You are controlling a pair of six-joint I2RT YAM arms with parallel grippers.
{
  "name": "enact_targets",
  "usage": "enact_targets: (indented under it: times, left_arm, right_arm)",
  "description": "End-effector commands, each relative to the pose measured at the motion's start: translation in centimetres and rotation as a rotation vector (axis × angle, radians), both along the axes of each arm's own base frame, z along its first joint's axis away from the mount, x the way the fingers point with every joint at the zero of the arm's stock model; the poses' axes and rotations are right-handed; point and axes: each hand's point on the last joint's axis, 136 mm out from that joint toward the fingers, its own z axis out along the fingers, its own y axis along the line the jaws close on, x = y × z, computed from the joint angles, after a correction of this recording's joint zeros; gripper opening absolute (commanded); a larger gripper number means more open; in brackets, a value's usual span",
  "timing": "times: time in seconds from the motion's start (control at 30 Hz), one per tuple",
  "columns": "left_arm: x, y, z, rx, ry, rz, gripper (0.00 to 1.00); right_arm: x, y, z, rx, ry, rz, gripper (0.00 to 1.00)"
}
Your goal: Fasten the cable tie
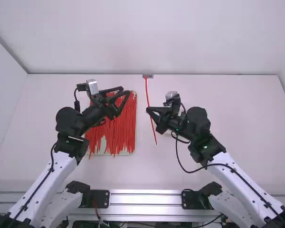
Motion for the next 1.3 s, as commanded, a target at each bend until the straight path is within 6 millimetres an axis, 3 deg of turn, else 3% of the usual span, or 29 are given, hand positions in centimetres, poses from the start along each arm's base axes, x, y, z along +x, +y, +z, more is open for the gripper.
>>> enact_targets:
  times: [0.0, 0.23, 0.43, 0.73, 0.93, 1.07, 1.2, 1.27]
  left_arm:
    - [-1.2, -0.1, 0.3, 0.048, -0.061, -0.086, 0.67]
    - [-2.8, -0.4, 1.8, 0.105, -0.211, -0.247, 0.75]
    - [-2.9, -2.7, 3.5, 0.158, -0.268, -0.448, 0.75]
    - [-2.5, -6.1, 5.9, 0.219, -0.340, -0.666, 0.77]
    - [-1.7, -7.8, 7.2, 0.207, -0.336, -0.728, 0.74]
    - [-2.5, -8.7, 7.5, 0.227, -0.406, -0.766, 0.70]
    - [-2.6, -9.0, 7.8, 0.222, -0.440, -0.752, 0.64]
    - [-2.2, -9.1, 8.1, 0.203, -0.425, -0.730, 0.56]
  right_arm:
    - [-2.0, -0.2, 1.4, 0.039, -0.043, 0.156, 0.00]
    - [-3.0, -2.1, 3.7, 0.092, -0.143, 0.301, 0.00]
    - [-2.6, -3.2, 4.5, 0.099, -0.187, 0.297, 0.00]
    - [-2.2, -3.3, 5.6, 0.161, -0.252, 0.298, 0.00]
    - [-2.4, -3.4, 6.0, 0.233, -0.312, 0.308, 0.00]
    - [-1.9, -4.1, 6.0, 0.277, -0.315, 0.289, 0.00]
    - [-1.4, -5.1, 5.9, 0.326, -0.311, 0.274, 0.00]
    - [-1.2, -5.4, 5.9, 0.353, -0.311, 0.280, 0.00]
